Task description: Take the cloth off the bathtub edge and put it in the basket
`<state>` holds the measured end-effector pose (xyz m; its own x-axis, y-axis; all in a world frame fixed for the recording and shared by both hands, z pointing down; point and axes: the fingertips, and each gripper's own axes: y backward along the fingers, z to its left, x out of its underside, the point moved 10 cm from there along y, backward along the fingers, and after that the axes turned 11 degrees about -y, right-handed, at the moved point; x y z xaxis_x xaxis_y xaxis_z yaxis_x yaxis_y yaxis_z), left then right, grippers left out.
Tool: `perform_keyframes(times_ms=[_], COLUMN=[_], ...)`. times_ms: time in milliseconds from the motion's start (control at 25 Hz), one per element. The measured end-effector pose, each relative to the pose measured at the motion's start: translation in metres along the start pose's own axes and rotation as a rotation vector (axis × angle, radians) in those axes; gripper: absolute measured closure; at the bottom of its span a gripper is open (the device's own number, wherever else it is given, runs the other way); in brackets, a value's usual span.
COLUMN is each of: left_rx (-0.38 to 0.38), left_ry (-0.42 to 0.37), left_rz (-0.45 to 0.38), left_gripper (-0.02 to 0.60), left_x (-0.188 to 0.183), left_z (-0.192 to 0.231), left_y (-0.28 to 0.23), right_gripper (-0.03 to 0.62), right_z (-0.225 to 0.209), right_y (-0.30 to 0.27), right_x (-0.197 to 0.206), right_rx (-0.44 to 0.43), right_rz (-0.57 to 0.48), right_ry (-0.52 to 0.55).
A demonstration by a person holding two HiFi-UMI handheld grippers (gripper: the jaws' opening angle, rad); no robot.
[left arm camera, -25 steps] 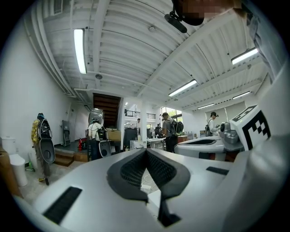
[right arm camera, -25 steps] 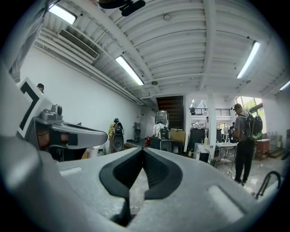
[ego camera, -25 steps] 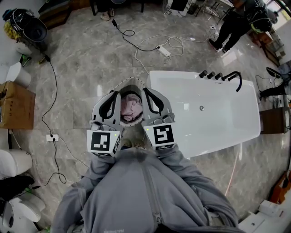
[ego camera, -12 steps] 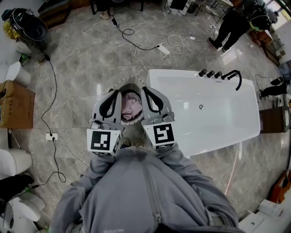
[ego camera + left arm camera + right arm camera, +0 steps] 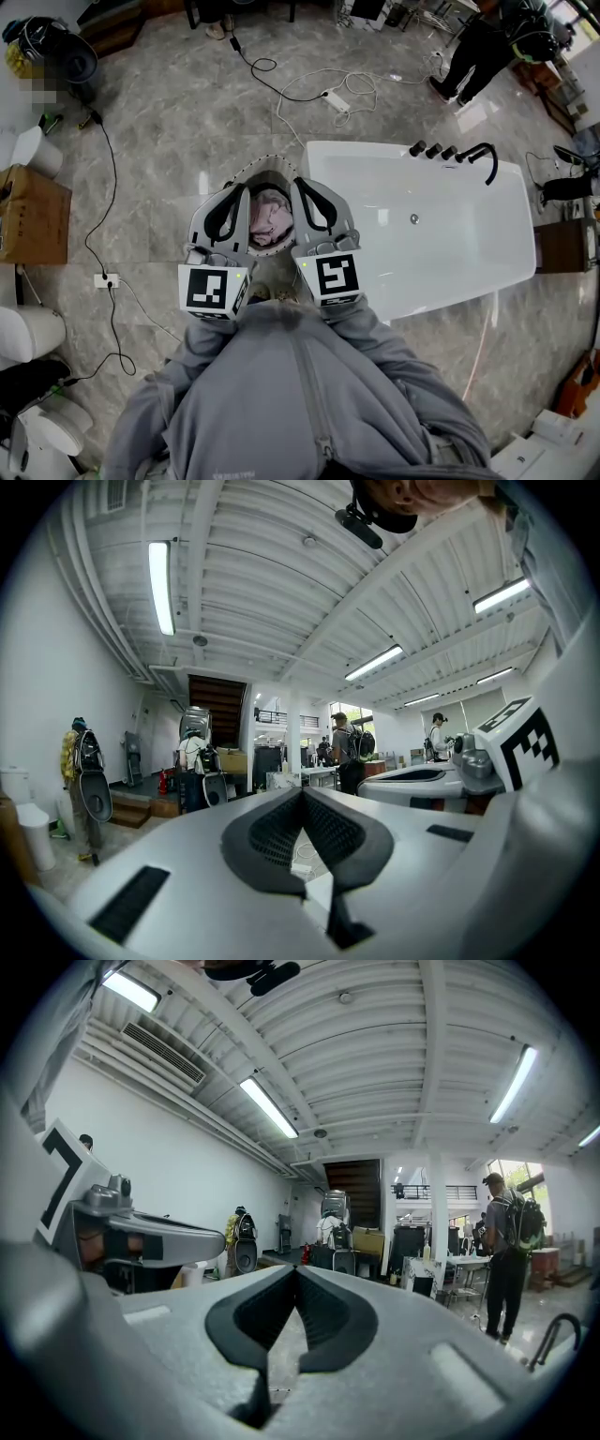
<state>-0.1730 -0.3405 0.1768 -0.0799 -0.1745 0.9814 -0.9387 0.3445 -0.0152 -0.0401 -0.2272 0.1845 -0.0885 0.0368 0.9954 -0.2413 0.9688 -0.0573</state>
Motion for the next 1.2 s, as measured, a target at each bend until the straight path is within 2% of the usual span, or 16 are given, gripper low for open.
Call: perform_keyframes(times_ms=[1200], left_rx=[0.006], left_ry=[-0.007], left_rz=[-0.003], left_gripper=[0.575], left_x=[0.0053], left_z=[0.0017], left_y=[-0.0001], right_gripper=[0.589], right_z=[-0.0018], right_y=[-0.0016], right_x=[0.0033], right_rx=[0.007], right_rz=[-0.019], right_ry=[-0.023])
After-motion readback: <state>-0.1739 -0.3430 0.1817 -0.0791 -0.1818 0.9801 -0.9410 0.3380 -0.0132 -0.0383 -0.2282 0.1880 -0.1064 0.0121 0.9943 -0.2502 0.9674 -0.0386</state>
